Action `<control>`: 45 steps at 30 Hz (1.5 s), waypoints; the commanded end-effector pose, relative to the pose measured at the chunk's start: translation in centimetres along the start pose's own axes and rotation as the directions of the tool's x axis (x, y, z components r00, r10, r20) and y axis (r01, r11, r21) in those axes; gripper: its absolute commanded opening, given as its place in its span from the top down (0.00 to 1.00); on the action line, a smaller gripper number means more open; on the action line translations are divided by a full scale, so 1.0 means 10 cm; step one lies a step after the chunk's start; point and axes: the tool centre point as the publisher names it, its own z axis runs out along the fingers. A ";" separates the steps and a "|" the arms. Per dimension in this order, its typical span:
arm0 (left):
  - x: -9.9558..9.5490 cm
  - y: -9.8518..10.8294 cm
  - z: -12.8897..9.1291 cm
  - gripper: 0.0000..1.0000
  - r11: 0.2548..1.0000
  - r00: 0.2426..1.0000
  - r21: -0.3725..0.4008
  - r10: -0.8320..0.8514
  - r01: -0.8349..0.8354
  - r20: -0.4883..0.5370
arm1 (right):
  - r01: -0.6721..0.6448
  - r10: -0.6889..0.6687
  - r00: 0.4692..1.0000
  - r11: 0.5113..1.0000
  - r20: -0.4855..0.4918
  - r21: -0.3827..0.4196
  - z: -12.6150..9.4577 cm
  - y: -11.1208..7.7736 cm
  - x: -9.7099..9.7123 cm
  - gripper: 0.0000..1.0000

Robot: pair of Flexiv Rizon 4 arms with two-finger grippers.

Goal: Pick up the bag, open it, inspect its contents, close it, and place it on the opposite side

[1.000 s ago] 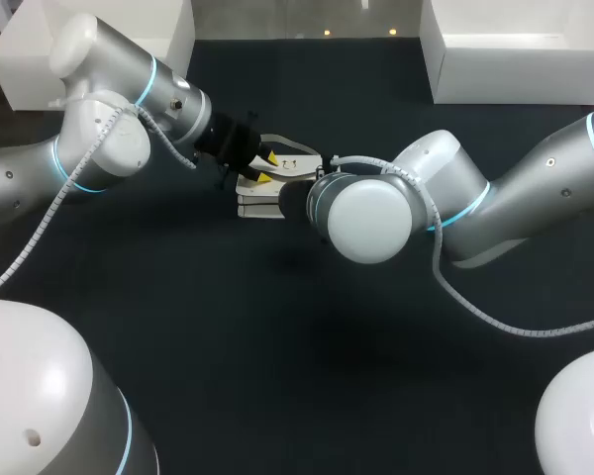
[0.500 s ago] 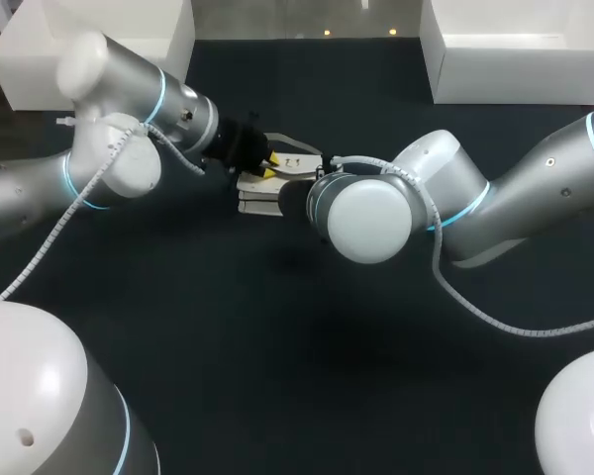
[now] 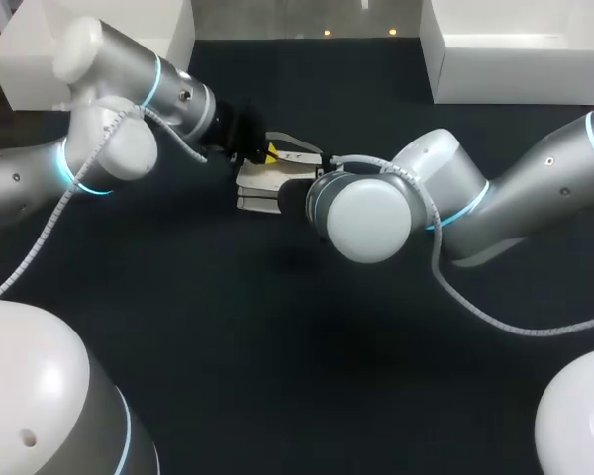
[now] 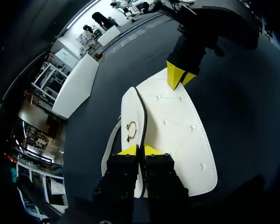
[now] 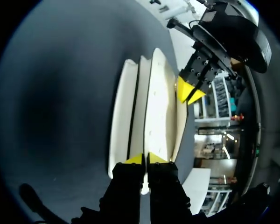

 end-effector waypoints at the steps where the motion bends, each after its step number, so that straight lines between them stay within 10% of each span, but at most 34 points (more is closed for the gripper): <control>1: -0.20 0.10 -0.10 1.00 0.999 0.996 0.032 -0.034 0.037 -0.083 | 0.001 0.000 0.999 1.000 0.052 -0.011 0.01 -0.04 0.07 1.00; 17: -0.26 0.12 -0.15 1.00 0.996 0.991 0.035 -0.073 0.077 -0.112 | 0.001 0.000 0.999 1.000 0.052 -0.011 0.01 -0.04 0.07 1.00; 20: -0.19 0.09 -0.11 0.55 0.998 0.994 0.024 -0.058 0.061 -0.092 | 0.001 0.000 0.999 1.000 0.052 -0.011 0.01 -0.04 0.07 1.00; 25: -0.11 0.08 -0.07 0.29 0.997 0.997 0.001 -0.075 0.075 -0.036 | 0.001 0.000 0.999 1.000 0.052 -0.011 0.01 -0.04 0.07 1.00; 45: -0.23 0.32 0.27 0.57 0.980 0.981 -0.063 -0.189 0.187 -0.034 | 0.001 0.000 0.999 1.000 0.052 -0.011 0.01 -0.04 0.07 1.00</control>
